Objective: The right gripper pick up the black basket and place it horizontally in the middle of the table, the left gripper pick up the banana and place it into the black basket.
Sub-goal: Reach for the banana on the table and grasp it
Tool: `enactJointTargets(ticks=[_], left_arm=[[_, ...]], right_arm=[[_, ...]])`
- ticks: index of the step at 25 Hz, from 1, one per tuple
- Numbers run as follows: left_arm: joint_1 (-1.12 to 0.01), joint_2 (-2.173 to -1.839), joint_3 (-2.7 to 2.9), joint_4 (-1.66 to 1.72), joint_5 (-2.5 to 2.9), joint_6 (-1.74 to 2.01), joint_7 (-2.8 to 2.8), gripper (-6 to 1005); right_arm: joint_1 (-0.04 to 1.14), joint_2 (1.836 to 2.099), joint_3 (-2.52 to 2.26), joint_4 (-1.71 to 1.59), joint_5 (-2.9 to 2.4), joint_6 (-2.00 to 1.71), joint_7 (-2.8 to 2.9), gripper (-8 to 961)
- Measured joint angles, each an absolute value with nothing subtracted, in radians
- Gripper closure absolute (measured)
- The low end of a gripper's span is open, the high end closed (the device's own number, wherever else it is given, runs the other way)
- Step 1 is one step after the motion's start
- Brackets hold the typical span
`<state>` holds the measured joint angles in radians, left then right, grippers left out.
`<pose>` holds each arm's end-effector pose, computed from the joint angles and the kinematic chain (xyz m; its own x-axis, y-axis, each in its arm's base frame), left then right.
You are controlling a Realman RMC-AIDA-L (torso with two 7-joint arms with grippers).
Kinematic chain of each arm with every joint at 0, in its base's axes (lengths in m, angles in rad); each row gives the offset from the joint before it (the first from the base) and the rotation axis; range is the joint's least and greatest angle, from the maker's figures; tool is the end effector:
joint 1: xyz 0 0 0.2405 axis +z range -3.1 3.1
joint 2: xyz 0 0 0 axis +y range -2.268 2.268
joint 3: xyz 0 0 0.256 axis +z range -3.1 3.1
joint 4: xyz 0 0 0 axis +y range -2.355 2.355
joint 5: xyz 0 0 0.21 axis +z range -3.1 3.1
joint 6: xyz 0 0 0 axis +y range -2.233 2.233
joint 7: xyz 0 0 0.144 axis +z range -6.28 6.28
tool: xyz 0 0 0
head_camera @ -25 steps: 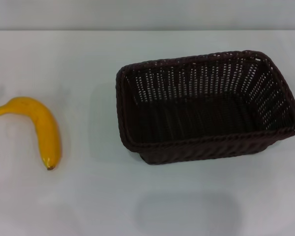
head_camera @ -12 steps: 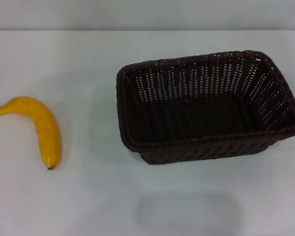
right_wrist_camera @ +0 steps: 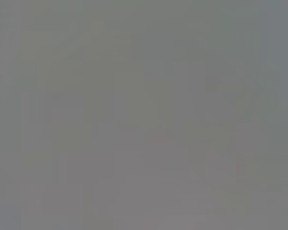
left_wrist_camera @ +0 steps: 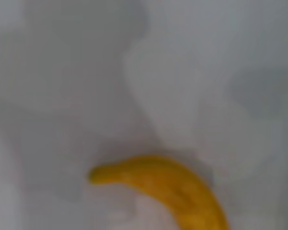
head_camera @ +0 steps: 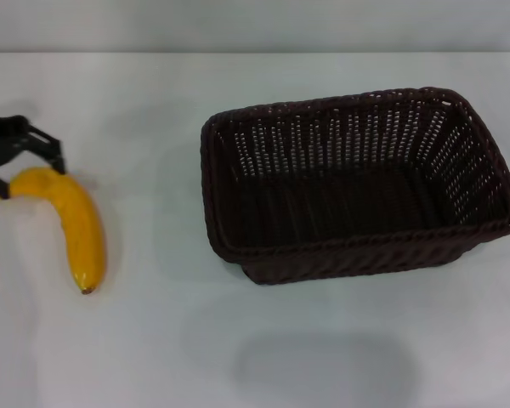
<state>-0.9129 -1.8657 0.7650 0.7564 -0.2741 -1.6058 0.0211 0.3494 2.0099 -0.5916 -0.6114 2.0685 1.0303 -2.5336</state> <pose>-0.2488 0.4132 0.0969 -0.1364 0.9653 0.2228 0.8624 0.2264 -0.4528 0.3615 0.3530 0.1512 0.8592 0.1240 -0.4963 -0.4935 -0.0547 -0.8680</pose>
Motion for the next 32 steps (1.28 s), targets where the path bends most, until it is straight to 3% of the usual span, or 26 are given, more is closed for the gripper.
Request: enactJointTargets(ticks=[14, 32], left_arm=[[-0.918, -1.916, 0.765, 0.646, -0.278, -1.517, -0.063, 138], [-0.928, -1.916, 0.773, 0.563, -0.245, -1.434, -0.051, 148]], right_arm=[[0.379, 2.008, -0.518, -0.581, 2.141, 0.968, -2.614, 269], [0.377, 2.011, -0.523, -0.547, 2.138, 0.970, -2.688, 270]])
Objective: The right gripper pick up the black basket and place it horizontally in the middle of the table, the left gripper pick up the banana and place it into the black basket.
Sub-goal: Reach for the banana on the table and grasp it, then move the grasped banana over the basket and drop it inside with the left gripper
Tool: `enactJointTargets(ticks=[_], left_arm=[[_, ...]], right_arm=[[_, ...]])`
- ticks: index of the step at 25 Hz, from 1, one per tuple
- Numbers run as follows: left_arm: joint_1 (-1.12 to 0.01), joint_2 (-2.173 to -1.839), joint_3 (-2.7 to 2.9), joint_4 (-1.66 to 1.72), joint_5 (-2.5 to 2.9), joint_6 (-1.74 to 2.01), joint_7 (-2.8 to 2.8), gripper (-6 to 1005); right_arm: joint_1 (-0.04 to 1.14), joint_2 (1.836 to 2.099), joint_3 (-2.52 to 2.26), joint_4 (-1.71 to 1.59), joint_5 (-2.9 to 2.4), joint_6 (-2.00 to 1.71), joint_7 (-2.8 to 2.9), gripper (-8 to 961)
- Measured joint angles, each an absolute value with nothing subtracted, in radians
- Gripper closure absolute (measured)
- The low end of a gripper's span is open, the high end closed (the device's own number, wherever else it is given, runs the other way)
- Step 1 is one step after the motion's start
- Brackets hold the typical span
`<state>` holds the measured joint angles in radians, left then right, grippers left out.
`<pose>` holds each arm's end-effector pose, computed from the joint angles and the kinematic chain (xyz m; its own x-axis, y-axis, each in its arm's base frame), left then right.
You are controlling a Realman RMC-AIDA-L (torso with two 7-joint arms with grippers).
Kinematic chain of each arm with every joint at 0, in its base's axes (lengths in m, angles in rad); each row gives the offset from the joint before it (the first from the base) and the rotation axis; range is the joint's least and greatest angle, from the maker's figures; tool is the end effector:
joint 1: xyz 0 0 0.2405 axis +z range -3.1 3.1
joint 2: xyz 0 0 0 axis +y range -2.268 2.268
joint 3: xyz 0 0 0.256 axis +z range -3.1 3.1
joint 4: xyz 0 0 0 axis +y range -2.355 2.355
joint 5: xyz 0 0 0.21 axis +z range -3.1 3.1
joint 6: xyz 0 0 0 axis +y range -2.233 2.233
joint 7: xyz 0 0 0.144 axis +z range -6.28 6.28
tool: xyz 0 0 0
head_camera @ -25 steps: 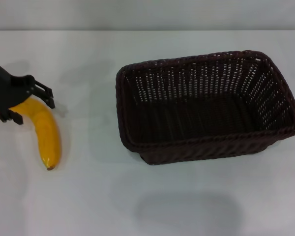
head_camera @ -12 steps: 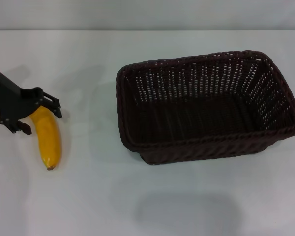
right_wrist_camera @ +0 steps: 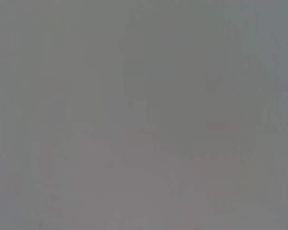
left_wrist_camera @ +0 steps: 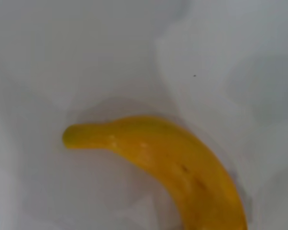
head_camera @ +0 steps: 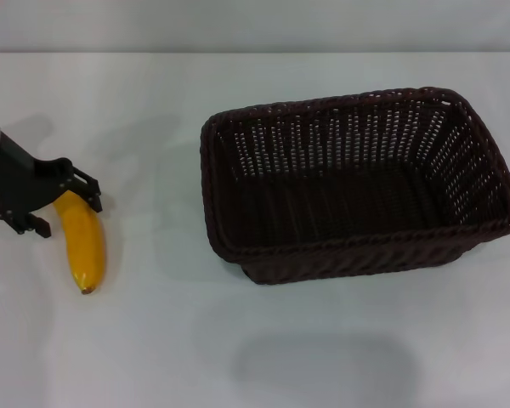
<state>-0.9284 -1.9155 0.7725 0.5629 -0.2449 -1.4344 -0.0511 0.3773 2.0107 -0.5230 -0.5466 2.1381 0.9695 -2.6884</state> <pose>-0.2685 0.4065 0.0444 -0.2346 0.9476 0.2169 0.8403 0.3098 -0.4448 0.3779 0.3537 0.1558 0.8878 0.0835 -0.4526 -0.4586 0.0754 -0.8855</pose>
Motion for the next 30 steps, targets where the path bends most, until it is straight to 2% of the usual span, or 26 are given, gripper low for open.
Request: enactJointTargets(ticks=[6, 17, 25, 30], left_arm=[[-0.935, -1.913, 0.773, 0.563, -0.244, -1.442, -0.012, 152], [-0.938, -1.912, 0.773, 0.570, -0.208, -1.437, 0.024, 532], [-0.931, -1.883, 0.764, 0.711, -0.336, -1.480, 0.122, 496], [-0.922, -1.844, 0.764, 0.827, -0.551, -1.598, 0.265, 474]], right_arm=[[0.378, 2.012, -0.529, -0.541, 2.140, 0.971, -2.701, 271], [0.388, 2.013, -0.531, -0.529, 2.137, 0.965, -2.701, 272], [0.385, 2.012, -0.526, -0.529, 2.142, 0.968, -2.693, 272], [0.390, 2.013, -0.531, -0.529, 2.142, 0.970, -2.691, 272]])
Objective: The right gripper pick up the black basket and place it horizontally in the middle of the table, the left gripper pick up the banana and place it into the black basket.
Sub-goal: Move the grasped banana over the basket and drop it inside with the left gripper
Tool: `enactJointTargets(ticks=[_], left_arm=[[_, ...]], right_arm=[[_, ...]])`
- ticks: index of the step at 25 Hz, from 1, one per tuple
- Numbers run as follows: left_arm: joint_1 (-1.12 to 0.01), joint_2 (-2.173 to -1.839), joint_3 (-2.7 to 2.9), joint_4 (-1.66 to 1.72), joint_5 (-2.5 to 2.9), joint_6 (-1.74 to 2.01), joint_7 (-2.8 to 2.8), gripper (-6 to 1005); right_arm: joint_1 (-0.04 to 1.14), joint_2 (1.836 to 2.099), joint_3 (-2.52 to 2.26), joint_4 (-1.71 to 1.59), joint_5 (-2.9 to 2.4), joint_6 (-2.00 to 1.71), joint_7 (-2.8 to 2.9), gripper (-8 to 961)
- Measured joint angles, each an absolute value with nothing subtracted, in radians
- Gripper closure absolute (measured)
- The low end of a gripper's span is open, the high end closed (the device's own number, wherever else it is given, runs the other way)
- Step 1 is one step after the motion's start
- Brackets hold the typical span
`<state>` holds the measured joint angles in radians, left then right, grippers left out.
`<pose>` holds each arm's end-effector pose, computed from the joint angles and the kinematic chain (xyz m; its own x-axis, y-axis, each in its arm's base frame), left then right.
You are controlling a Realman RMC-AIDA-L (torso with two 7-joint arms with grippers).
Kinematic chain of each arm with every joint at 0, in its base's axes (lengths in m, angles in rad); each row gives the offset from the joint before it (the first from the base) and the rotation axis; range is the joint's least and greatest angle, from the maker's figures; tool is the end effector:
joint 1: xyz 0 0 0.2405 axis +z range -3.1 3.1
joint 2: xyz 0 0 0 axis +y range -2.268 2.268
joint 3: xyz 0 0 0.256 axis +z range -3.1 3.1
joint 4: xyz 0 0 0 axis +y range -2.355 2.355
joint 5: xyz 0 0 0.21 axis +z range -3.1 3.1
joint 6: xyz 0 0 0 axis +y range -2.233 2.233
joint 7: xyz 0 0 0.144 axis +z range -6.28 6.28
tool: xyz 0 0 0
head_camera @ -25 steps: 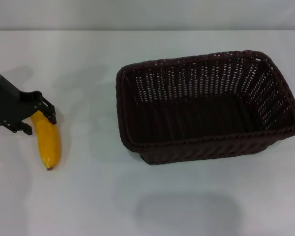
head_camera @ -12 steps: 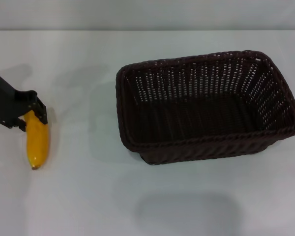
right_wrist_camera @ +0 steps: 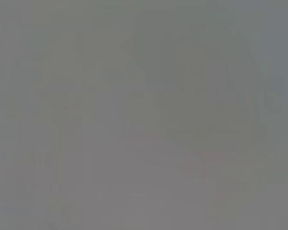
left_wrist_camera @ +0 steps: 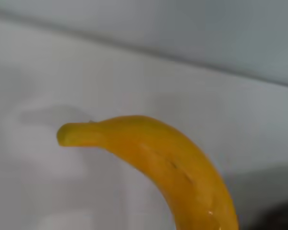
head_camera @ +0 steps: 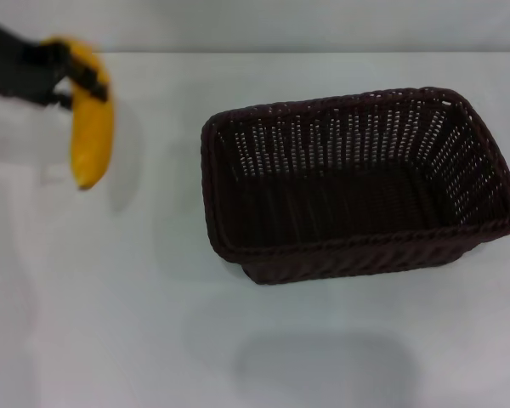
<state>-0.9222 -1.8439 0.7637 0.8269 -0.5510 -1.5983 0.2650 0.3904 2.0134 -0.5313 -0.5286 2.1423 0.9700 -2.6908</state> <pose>-0.2010 0.4337 0.1070 0.1735 0.9561 0.2363 0.9520 -0.1013 -0.2889 0.3744 0.3581 0.1489 0.8812 0.0849 -0.4651 -0.4704 0.0590 -0.8805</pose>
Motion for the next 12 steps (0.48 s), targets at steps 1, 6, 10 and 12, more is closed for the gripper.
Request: enactJointTargets(ticks=[1, 6, 10, 12], left_arm=[[-0.924, -1.838, 0.764, 0.848, -0.605, -1.630, 0.299, 470], [-0.957, -1.846, 0.773, 0.926, -0.812, -1.788, 0.468, 447], [-1.009, -1.887, 0.793, 0.918, -0.844, -1.818, 0.517, 429], [-1.027, -1.904, 0.821, 0.907, -0.843, -1.810, 0.524, 420]], right_arm=[[0.393, 2.014, -0.532, -0.529, 2.142, 0.970, -2.690, 273], [0.399, 2.018, -0.541, -0.529, 2.143, 0.978, -2.652, 273], [0.399, 2.019, -0.546, -0.530, 2.143, 0.995, -2.626, 273], [0.400, 2.019, -0.549, -0.529, 2.143, 1.005, -2.624, 273]])
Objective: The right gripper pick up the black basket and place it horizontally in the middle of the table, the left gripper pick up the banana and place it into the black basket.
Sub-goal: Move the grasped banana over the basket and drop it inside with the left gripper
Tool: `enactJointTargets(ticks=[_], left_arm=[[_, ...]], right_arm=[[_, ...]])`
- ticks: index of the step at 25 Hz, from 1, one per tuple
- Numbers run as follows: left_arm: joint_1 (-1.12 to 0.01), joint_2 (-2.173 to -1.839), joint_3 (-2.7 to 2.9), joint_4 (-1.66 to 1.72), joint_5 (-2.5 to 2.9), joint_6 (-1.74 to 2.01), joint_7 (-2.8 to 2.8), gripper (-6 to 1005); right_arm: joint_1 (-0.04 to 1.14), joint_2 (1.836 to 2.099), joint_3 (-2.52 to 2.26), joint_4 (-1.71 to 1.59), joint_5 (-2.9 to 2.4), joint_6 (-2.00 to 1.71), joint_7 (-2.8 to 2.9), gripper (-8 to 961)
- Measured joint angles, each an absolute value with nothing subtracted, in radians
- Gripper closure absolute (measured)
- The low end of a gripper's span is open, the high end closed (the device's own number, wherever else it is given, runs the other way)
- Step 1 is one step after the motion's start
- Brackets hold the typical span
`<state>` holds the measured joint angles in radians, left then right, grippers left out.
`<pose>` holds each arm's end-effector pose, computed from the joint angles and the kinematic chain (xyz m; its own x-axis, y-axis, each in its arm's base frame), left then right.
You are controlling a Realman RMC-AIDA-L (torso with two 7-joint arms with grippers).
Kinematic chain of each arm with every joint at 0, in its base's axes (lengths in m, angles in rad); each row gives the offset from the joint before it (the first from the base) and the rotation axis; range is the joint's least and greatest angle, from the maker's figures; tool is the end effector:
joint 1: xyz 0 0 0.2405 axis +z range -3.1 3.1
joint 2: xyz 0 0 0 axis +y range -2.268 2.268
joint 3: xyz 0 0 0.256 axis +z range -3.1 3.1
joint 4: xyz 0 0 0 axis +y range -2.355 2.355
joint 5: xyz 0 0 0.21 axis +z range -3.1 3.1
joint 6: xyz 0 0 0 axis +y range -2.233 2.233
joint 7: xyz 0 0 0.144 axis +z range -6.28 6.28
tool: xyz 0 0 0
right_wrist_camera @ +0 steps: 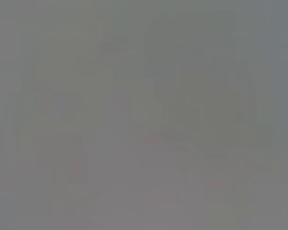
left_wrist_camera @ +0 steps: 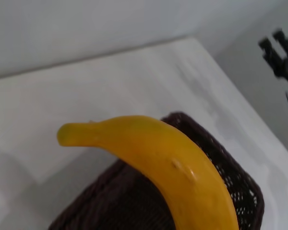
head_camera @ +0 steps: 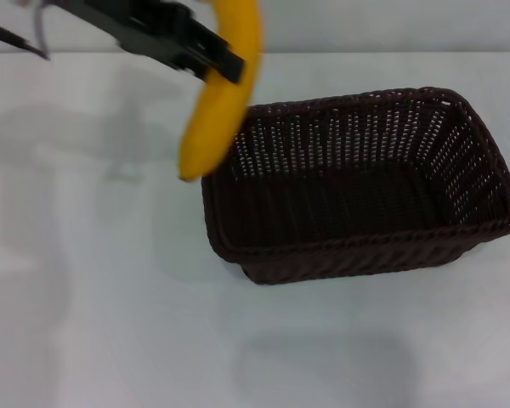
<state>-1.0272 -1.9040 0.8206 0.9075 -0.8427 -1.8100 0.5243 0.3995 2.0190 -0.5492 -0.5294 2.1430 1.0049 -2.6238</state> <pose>-0.0985 0.4157 0.0775 0.5952 0.7999 0.0767 0.8027 -0.5962 -0.0115 0.3633 0.3624 0.1436 0.8443 0.1250 -0.5212 -0.5267 0.0133 -0.8500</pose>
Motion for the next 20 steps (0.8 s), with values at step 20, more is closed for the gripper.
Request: enactJointTargets(ticks=[20], left_arm=[[-0.934, -1.985, 0.916, 1.109, -0.846, -1.636, 0.690, 152]], right_arm=[[0.380, 2.019, -0.556, -0.491, 2.144, 1.080, -2.621, 272]])
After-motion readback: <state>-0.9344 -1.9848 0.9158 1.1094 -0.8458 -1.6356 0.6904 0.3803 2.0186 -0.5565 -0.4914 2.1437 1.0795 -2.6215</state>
